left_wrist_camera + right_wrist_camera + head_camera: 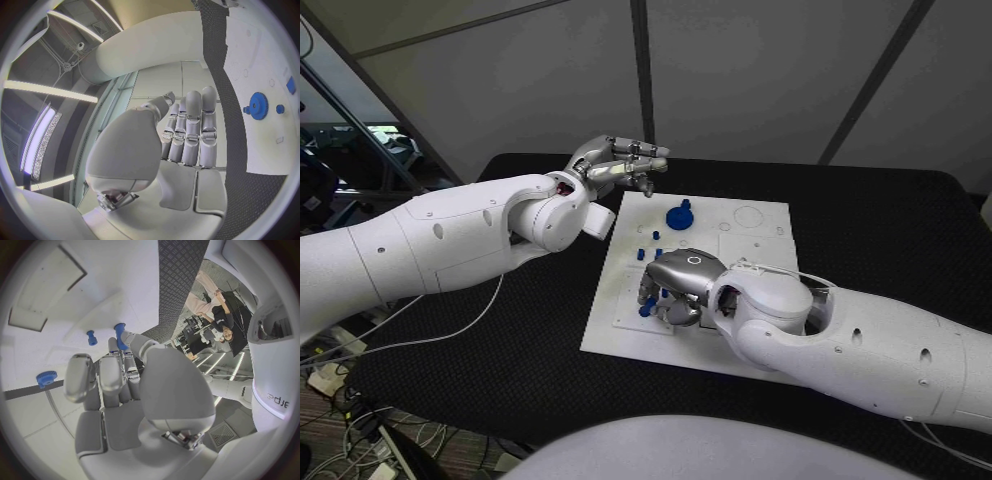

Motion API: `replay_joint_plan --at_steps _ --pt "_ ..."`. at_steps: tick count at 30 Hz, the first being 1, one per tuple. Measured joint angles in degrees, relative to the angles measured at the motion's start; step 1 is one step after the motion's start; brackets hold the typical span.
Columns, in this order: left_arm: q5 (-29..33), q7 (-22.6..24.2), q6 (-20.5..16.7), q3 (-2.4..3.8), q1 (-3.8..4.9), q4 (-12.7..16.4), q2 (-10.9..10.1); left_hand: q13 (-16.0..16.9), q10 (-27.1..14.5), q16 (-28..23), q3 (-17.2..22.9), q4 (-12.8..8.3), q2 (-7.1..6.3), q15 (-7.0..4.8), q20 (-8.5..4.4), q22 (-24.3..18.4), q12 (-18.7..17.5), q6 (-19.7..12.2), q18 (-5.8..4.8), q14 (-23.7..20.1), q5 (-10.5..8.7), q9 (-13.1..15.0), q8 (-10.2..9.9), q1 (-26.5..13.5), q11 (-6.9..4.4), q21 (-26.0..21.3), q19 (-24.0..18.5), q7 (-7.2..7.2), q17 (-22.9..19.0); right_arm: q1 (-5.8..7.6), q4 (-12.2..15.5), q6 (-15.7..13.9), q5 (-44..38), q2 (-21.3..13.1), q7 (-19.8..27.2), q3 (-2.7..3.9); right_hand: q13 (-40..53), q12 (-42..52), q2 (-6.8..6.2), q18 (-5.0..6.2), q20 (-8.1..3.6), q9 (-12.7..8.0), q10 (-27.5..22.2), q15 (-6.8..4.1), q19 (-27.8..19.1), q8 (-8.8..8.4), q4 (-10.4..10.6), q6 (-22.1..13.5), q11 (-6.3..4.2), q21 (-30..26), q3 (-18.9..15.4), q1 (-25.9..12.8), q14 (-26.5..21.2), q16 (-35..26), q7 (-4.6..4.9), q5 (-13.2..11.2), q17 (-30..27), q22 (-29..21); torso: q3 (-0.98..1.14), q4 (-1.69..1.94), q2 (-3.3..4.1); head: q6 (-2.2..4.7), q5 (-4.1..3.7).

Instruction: Assemble the parts on the task board

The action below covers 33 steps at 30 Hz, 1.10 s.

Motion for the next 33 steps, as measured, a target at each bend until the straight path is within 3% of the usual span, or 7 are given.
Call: replay_joint_plan --at_steps 11,14,20,21,25,26,33 --pt "0.0 0.0 0.0 0.0 0.0 0.0 0.1 0.0 0.0 0.0 0.0 0.0 0.0 0.0 0.0 0.0 0.0 0.0 0.0 0.0 0.0 0.0 0.0 0.0 0.0 0.0 0.0 0.0 0.0 0.08 -0.2 0.2 -1.6 0.9 0.2 -0.68 0.0 -0.3 -0.66 -0.01 0.22 0.0 0.0 0.0 -0.2 0.2 0.3 -0.3 -0.01 0.0 -0.4 -0.7 0.0 0.0 0.22 0.0 -0.4 0.0 0.02 -0.03 0.01 0.16 -0.01" --pt "0.0 0.0 0.0 0.0 0.0 0.0 0.1 0.0 0.0 0.0 0.0 0.0 0.0 0.0 0.0 0.0 0.0 0.0 0.0 0.0 0.0 0.0 0.0 0.0 0.0 0.0 0.0 0.0 0.0 0.16 -0.2 -0.1 -1.8 1.1 0.4 -1.02 -0.6 -2.3 -0.7 0.0 0.72 -0.4 -1.2 0.19 -1.2 -1.07 0.6 -2.1 -0.47 -1.1 -0.8 -1.9 -0.1 -0.2 0.77 0.4 -1.0 -0.5 0.01 -0.03 0.01 0.16 -0.01" --pt "0.0 0.0 0.1 0.0 0.0 0.0 0.1 0.0 0.0 0.0 0.0 0.0 0.0 0.0 0.0 0.0 0.0 0.0 0.0 0.0 0.0 0.0 0.0 0.0 0.0 0.0 0.0 0.0 0.0 -0.01 -0.4 -1.1 -1.8 1.1 1.1 -1.59 -1.5 -5.4 -1.72 0.2 1.73 -1.2 -7.5 1.68 -6.1 -2.65 0.8 -5.0 1.15 -6.5 -1.6 -3.4 -0.6 -4.0 1.51 0.5 -6.1 -6.0 0.0 -0.03 0.01 0.1 -0.04" --pt "0.0 0.0 0.1 0.0 0.0 0.0 0.1 0.0 0.0 0.0 0.0 0.0 0.0 0.0 0.0 0.0 0.0 0.0 0.0 0.0 0.0 0.0 0.0 0.0 0.0 0.0 0.0 0.0 0.0 -0.07 -0.4 -1.3 -1.8 1.1 1.3 -1.65 -1.5 -5.5 -2.02 0.94 1.86 -1.3 -8.3 1.8 -6.9 -2.65 0.8 -5.3 1.24 -7.3 -1.6 -3.5 -0.7 -4.8 1.37 0.5 -7.0 -6.8 0.0 -0.03 0.02 0.1 -0.07" --pt "0.0 0.0 0.2 0.0 0.0 -0.1 0.1 0.0 0.0 0.0 -0.2 0.2 0.0 0.0 0.0 0.0 0.0 0.0 0.0 0.0 0.0 0.0 0.0 0.0 0.0 0.0 0.0 0.0 0.0 -0.17 -0.4 -2.5 -2.0 1.0 1.8 -1.76 -1.4 -5.7 -2.54 0.93 2.24 -1.4 -10.2 2.16 -8.5 -2.65 0.5 -6.9 1.51 -9.4 -2.3 -3.5 -1.8 -6.8 1.32 0.5 -9.6 -8.8 0.03 -0.05 0.04 0.18 -0.11" --pt "0.0 0.0 0.2 0.0 0.0 -0.1 0.1 0.0 0.0 0.0 -0.2 0.2 0.0 0.0 0.0 0.0 0.0 0.0 0.0 0.0 0.0 0.0 0.0 0.0 0.0 0.0 0.0 0.0 0.0 -0.17 -0.4 -3.0 -2.0 0.9 1.9 -1.76 -1.4 -5.7 -2.54 1.81 2.32 -1.4 -10.8 2.14 -9.2 -2.65 0.5 -7.3 1.55 -10.1 -2.4 -3.5 -2.2 -7.4 1.29 0.5 -10.5 -9.5 0.03 -0.06 0.04 0.19 -0.14" --pt "0.0 -0.1 0.4 0.0 0.0 -0.2 0.2 0.0 0.0 0.0 -0.2 0.2 0.0 0.0 0.0 0.0 0.0 0.0 0.0 0.0 0.0 0.0 0.0 0.0 0.0 0.0 0.0 0.0 0.0 -0.17 0.2 -6.9 -2.1 0.0 3.0 -1.75 -1.1 -5.0 -3.52 1.83 2.61 -1.5 -13.2 2.47 -11.7 -2.65 0.7 -9.8 1.96 -14.0 -5.0 -4.0 -4.1 -11.0 0.58 1.1 -15.3 -13.1 0.07 -0.06 0.04 0.26 -0.18"
